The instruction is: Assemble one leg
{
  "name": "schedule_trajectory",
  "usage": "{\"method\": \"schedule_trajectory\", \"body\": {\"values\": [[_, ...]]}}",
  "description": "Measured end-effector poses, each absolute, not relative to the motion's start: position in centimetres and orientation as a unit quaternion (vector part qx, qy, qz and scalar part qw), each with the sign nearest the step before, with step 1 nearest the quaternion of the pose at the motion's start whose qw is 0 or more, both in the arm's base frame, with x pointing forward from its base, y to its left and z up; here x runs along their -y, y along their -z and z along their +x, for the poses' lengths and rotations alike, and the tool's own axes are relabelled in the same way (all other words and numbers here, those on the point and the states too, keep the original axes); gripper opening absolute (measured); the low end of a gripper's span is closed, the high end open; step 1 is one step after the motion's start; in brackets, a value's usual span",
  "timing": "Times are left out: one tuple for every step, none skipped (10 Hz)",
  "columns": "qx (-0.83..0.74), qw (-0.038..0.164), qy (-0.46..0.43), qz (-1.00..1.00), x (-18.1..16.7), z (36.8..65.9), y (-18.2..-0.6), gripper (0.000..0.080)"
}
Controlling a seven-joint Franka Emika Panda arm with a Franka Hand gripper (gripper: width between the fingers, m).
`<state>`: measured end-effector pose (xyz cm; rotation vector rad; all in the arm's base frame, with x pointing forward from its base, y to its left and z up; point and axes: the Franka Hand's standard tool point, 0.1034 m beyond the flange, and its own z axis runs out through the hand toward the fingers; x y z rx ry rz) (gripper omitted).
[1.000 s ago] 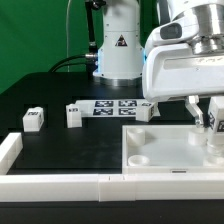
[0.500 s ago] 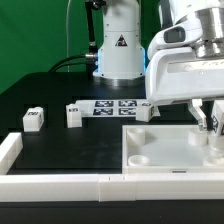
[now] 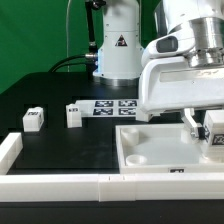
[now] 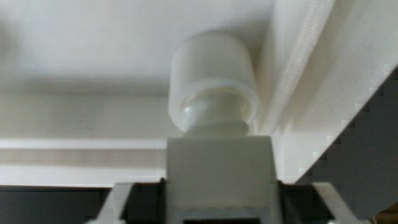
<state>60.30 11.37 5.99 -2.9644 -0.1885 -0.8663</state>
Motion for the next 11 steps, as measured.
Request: {"method": "schedule_trajectory", "body": {"values": [[0.061, 0.023, 0.283, -0.957, -11.34, 60.04, -5.93, 0.0291], [0.061, 0.019, 0.295, -0.953, -11.16, 59.60, -5.85, 0.0291], [0.062, 0.019, 0.295, -0.953, -11.13, 59.36, -5.80, 0.0291], [0.062, 0.024, 0.272, -0.960, -11.23, 59.30, -5.60, 0.0291], [0.062, 0.025, 0.270, -0.961, -11.26, 59.29, -5.52, 0.0388], [0.062, 0.025, 0.269, -0.961, -11.25, 59.26, -5.48, 0.0565], [0.062, 0.025, 0.268, -0.961, -11.26, 59.23, -5.43, 0.0565], [0.062, 0.025, 0.268, -0.961, -11.26, 59.22, -5.41, 0.0632], [0.062, 0.025, 0.268, -0.961, -11.26, 59.21, -5.40, 0.0644], [0.062, 0.025, 0.268, -0.961, -11.26, 59.21, -5.38, 0.0644], [0.062, 0.025, 0.268, -0.961, -11.26, 59.20, -5.37, 0.0649]]}}
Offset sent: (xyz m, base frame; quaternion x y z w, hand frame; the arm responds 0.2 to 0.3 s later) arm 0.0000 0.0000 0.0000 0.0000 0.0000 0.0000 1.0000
